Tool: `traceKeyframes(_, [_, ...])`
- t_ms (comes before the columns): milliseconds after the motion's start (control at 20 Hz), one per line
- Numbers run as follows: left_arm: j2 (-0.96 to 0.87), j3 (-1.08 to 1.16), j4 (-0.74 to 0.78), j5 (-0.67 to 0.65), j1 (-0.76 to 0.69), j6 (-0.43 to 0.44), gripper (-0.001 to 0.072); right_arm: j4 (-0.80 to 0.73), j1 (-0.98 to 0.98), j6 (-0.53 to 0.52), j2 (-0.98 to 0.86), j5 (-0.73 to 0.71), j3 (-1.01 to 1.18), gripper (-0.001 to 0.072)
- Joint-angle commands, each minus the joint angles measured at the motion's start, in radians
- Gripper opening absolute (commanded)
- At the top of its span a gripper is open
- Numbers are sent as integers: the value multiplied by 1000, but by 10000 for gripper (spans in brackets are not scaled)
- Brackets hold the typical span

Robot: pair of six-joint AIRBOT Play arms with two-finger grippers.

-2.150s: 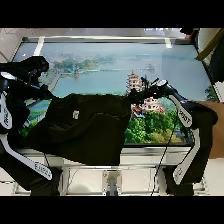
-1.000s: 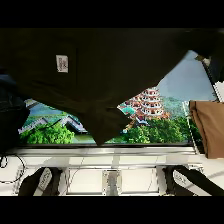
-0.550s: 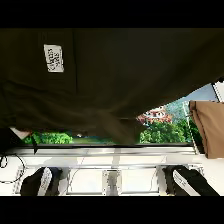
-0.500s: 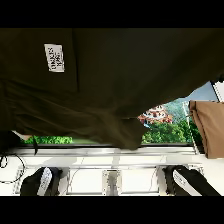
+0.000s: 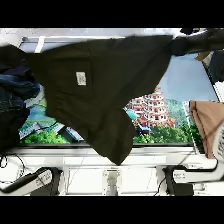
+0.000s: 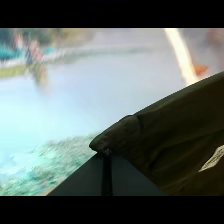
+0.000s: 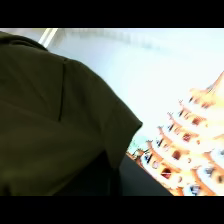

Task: Fold the clothes and pants, and hang the long-sleeved shirts on hangers.

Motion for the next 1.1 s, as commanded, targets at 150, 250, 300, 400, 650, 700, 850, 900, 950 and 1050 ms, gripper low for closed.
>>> traceKeyframes(150, [-455, -21, 326, 664, -165, -121, 20, 53, 0, -13, -346, -290, -20, 2])
traceKeyframes(250, [-540, 31, 325, 802, -167, -220, 20, 50, 0, -13, -385, -344, -20, 3])
traceKeyframes(300, [-568, 56, 325, 818, -167, -233, 20, 49, 2, -30, -392, -340, -20, 3])
traceKeyframes(400, [-575, 68, 327, 798, -166, -232, 21, 47, 15, -105, -388, -270, -17, 3])
traceKeyframes(650, [-483, 69, 364, 537, -93, -229, 21, -121, 129, -135, -298, -34, -29, 1])
traceKeyframes(700, [-463, 68, 364, 472, -71, -229, 21, -121, 155, -138, -265, -16, -54, 1])
traceKeyframes(850, [-421, 68, 363, 279, -2, -229, 21, -130, 236, -133, -101, -10, -284, 1])
traceKeyframes(900, [-412, 68, 363, 207, 16, -228, 21, -130, 260, -132, -34, -21, -400, 1])
traceKeyframes(950, [-406, 67, 363, 127, 32, -216, 21, -131, 284, -111, 43, -66, -537, 1])
traceKeyframes(1050, [-400, 66, 359, -8, 48, -165, 21, -129, 313, -61, 187, -191, -782, 2])
